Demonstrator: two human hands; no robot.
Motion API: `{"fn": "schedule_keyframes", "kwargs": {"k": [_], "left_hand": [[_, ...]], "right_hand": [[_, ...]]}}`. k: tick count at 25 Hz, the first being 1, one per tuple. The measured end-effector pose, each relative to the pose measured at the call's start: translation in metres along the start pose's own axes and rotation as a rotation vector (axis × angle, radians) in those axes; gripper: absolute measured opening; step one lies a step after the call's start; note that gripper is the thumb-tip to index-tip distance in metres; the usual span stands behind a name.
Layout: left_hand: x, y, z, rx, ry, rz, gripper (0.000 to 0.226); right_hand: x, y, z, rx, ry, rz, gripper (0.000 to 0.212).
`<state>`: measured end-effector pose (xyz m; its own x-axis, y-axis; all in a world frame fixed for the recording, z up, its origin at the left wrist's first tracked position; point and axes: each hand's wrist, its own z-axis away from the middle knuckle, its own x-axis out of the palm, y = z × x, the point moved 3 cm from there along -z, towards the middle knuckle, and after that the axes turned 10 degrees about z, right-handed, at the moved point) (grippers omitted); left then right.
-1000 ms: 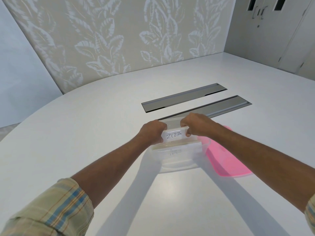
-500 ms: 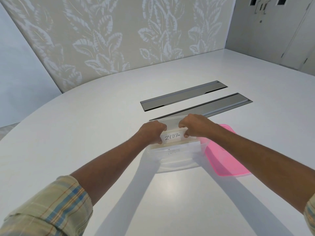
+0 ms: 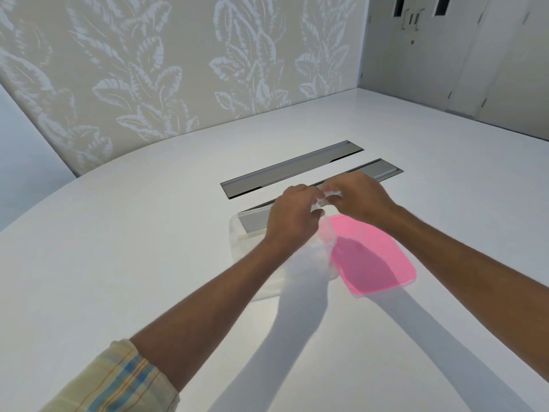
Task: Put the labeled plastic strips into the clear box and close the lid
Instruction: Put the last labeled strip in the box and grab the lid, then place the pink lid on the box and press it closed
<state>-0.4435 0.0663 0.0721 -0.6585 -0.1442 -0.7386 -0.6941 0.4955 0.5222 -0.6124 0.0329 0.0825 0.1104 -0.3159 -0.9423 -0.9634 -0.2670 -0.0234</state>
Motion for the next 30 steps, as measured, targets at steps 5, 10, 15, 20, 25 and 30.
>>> {"fn": "schedule_keyframes", "kwargs": {"k": [5, 10, 15, 20, 25, 30], "left_hand": [[0.045, 0.042, 0.014, -0.011, -0.107, 0.159, 0.027], [0.089, 0.059, 0.041, -0.03, -0.277, 0.166, 0.028], [0.124, 0.059, 0.072, -0.061, -0.405, 0.081, 0.029], [0.14, 0.059, 0.09, -0.034, -0.436, -0.013, 0.028], [0.142, 0.056, 0.097, 0.004, -0.403, -0.015, 0.025], [0.135, 0.055, 0.096, -0.002, -0.356, 0.018, 0.022]], "right_hand": [[-0.004, 0.053, 0.043, 0.218, -0.041, -0.095, 0.02], [0.013, 0.087, 0.093, 0.381, -0.133, -0.183, 0.021], [0.039, 0.105, 0.133, 0.453, -0.235, -0.057, 0.016], [0.057, 0.113, 0.156, 0.558, -0.268, -0.04, 0.017], [0.066, 0.111, 0.162, 0.57, -0.267, -0.12, 0.026], [0.055, 0.115, 0.156, 0.55, -0.203, -0.192, 0.026]]}}
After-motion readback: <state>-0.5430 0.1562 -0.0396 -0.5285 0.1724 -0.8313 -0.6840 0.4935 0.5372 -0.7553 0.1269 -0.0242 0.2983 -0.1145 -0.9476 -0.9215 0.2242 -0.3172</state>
